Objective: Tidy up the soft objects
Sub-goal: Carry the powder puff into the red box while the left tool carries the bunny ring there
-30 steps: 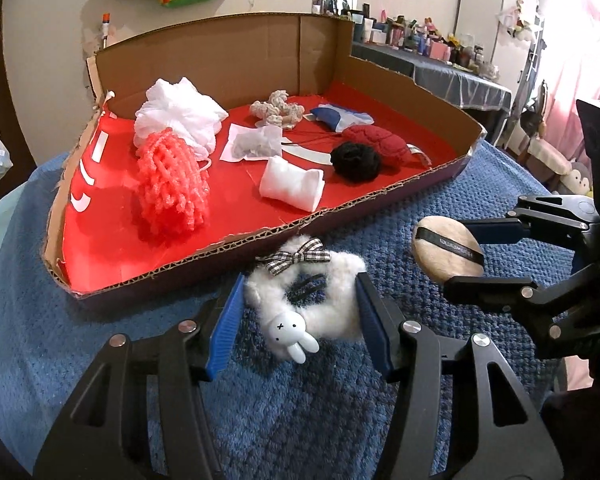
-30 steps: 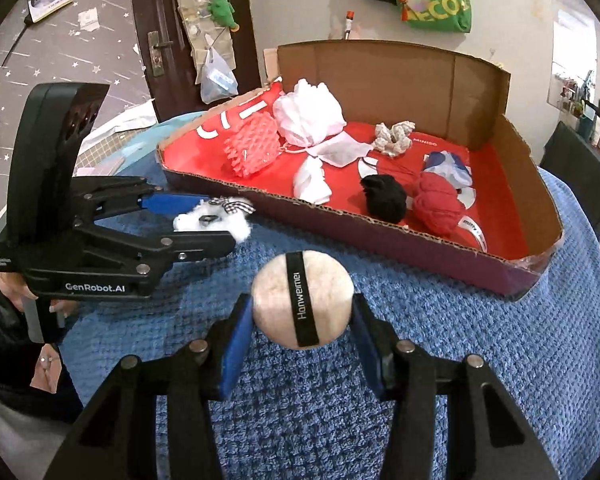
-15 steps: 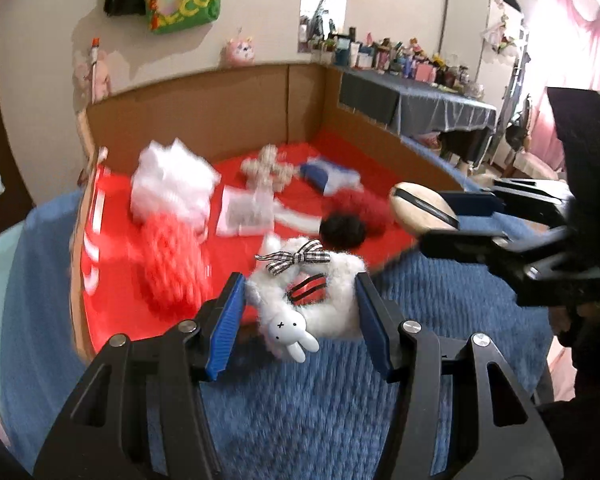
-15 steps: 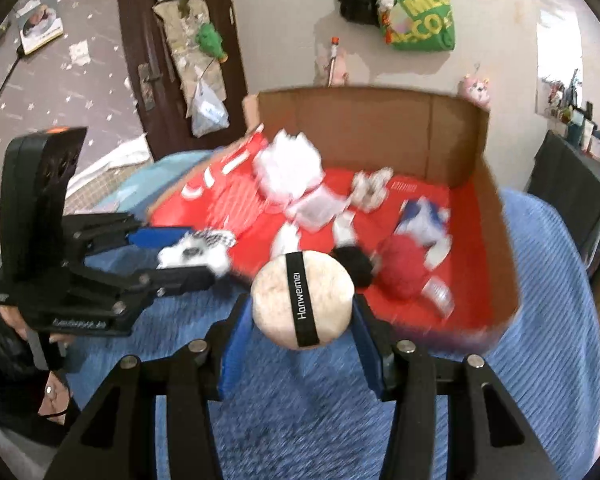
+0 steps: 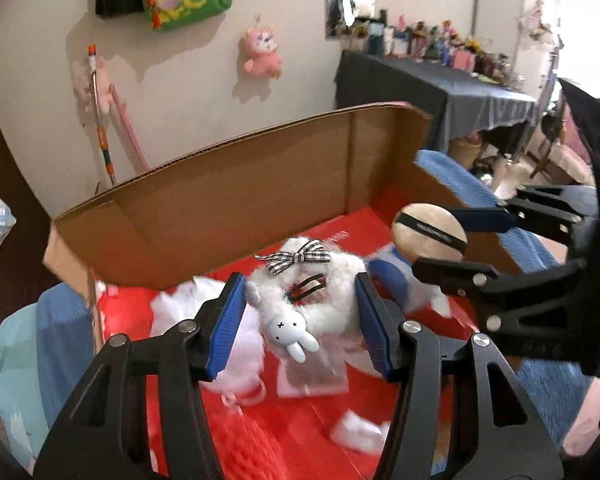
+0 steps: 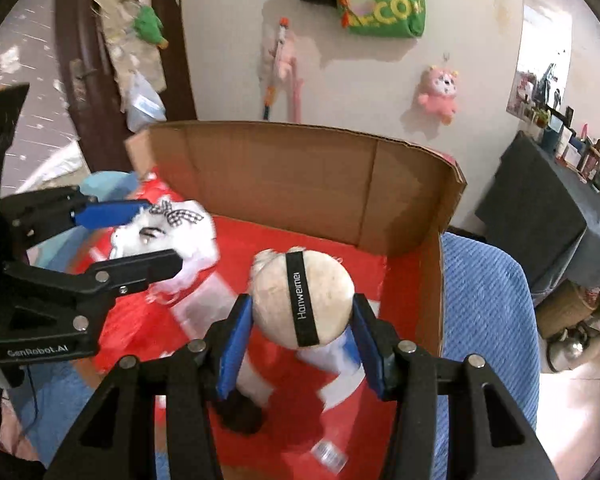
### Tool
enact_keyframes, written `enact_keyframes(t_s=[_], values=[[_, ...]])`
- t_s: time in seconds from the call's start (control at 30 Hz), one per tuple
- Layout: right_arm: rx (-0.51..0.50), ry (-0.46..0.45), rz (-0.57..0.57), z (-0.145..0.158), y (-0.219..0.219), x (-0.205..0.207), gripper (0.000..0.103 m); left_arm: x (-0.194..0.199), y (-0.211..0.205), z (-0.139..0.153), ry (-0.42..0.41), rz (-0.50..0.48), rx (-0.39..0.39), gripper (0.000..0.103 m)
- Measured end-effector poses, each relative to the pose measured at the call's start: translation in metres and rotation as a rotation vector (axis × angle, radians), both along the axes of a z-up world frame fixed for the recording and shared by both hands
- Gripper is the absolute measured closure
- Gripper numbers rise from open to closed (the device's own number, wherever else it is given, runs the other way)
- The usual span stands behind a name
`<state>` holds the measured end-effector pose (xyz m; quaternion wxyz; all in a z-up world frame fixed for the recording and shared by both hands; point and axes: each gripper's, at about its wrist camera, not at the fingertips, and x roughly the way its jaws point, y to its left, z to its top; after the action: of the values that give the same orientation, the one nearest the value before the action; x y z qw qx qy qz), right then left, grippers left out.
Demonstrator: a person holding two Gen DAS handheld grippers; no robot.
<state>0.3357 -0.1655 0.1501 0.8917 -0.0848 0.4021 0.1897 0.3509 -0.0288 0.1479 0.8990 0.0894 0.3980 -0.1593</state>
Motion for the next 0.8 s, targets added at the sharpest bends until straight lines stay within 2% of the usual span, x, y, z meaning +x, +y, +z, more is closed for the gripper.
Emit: enact_keyframes(t_s=[0.2, 0.33, 0.63, 0.8], values=[[-0.077, 0.124, -0.054, -0.02, 0.01, 0.052, 0.051, 0.05, -0.003, -0.025, 0.078, 0.07, 0.068, 0.05], [-0.105, 0.188, -0.09, -0.036, 0.013, 0.075, 0.051, 0.067, -0.007, -0.042, 0.114, 0.096, 0.099, 0.05], [-0.157, 0.23, -0.133, -0.053, 0.017, 0.097, 0.051, 0.084, -0.014, -0.058, 0.142, 0.143, 0.128, 0.05], [-0.153, 0.243, -0.151, -0.059, 0.023, 0.098, 0.051, 0.089, -0.017, -0.067, 0.16, 0.143, 0.14, 0.05]])
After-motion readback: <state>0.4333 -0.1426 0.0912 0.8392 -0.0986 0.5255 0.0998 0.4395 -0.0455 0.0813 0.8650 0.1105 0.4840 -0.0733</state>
